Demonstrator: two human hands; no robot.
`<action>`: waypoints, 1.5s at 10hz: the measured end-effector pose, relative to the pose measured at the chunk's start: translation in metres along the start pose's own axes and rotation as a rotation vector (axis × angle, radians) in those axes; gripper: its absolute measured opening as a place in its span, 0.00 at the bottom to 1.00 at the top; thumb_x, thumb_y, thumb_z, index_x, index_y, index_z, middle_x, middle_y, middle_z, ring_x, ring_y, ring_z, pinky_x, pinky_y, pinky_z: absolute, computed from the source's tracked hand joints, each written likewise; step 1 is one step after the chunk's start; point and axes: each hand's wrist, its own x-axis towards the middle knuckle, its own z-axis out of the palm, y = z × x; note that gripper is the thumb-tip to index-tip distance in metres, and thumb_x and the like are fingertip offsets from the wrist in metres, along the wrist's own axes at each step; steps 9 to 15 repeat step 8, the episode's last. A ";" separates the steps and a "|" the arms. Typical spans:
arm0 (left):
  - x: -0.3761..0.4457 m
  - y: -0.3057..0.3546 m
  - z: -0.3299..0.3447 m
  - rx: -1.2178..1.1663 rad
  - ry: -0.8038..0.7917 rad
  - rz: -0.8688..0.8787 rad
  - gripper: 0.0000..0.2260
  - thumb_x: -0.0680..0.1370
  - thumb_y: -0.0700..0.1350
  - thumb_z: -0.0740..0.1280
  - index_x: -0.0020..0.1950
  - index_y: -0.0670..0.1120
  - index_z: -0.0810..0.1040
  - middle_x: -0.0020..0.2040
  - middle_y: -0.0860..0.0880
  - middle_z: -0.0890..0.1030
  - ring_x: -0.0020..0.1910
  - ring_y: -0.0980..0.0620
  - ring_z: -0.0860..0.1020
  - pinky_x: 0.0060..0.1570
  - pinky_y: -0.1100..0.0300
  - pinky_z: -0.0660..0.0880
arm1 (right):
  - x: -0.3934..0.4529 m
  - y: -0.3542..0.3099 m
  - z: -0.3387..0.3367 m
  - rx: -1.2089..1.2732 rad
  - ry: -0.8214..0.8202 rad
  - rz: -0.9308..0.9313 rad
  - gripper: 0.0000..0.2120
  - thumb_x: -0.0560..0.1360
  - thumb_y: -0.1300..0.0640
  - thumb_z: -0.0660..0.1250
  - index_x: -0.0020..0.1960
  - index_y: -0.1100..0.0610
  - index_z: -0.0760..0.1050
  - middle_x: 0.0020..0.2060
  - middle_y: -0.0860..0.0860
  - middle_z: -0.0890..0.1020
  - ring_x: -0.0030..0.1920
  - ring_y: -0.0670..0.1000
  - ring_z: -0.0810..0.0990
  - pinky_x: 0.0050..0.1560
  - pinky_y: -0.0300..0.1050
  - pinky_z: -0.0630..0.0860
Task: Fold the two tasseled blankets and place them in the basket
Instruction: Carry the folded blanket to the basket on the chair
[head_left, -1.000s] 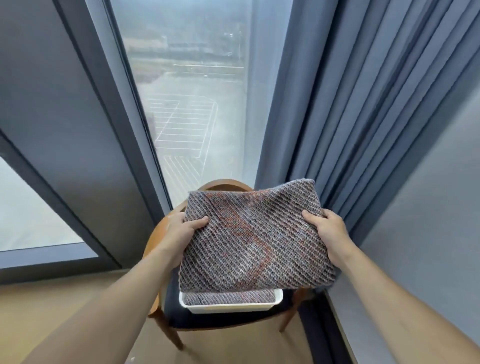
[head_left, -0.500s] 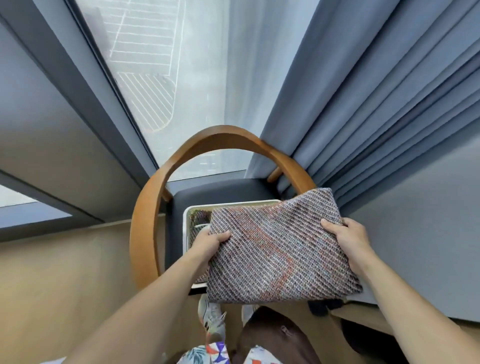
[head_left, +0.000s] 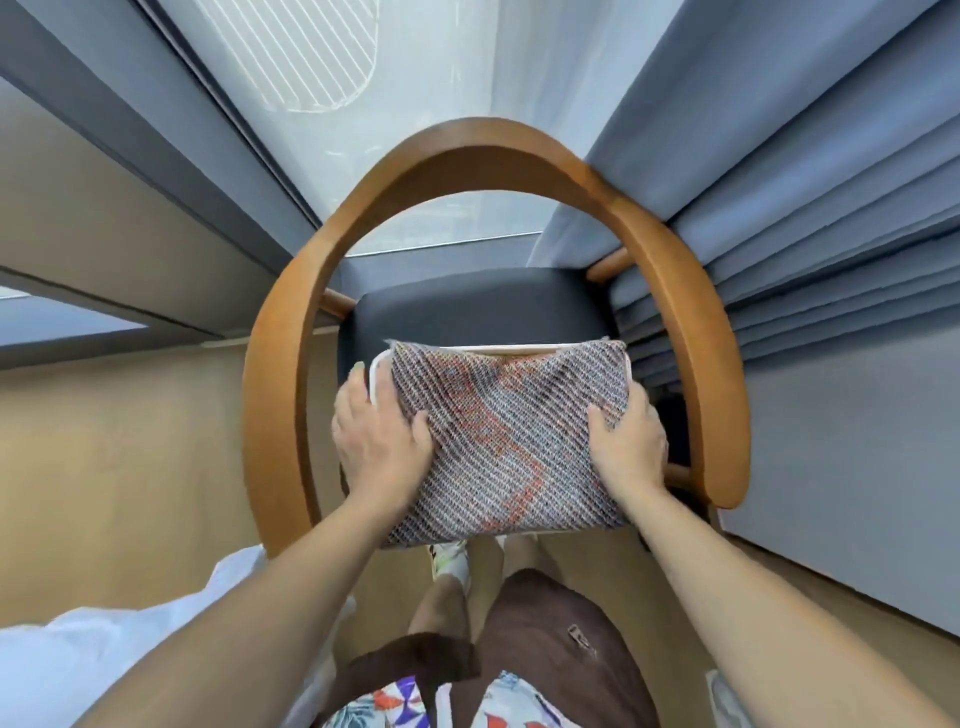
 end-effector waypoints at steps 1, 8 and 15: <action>0.004 0.003 0.035 0.255 -0.041 0.507 0.34 0.79 0.62 0.59 0.83 0.53 0.56 0.84 0.45 0.51 0.82 0.40 0.48 0.79 0.39 0.47 | -0.001 0.004 0.031 -0.332 0.106 -0.489 0.30 0.79 0.47 0.64 0.78 0.57 0.66 0.78 0.62 0.65 0.78 0.64 0.62 0.76 0.61 0.60; 0.045 0.015 0.048 0.355 -0.556 0.244 0.40 0.77 0.74 0.43 0.83 0.53 0.49 0.84 0.46 0.43 0.82 0.41 0.41 0.79 0.39 0.42 | 0.041 -0.004 0.048 -0.529 -0.245 -0.474 0.34 0.81 0.41 0.60 0.81 0.56 0.59 0.80 0.56 0.63 0.79 0.59 0.59 0.79 0.57 0.54; 0.045 0.015 0.048 0.355 -0.556 0.244 0.40 0.77 0.74 0.43 0.83 0.53 0.49 0.84 0.46 0.43 0.82 0.41 0.41 0.79 0.39 0.42 | 0.041 -0.004 0.048 -0.529 -0.245 -0.474 0.34 0.81 0.41 0.60 0.81 0.56 0.59 0.80 0.56 0.63 0.79 0.59 0.59 0.79 0.57 0.54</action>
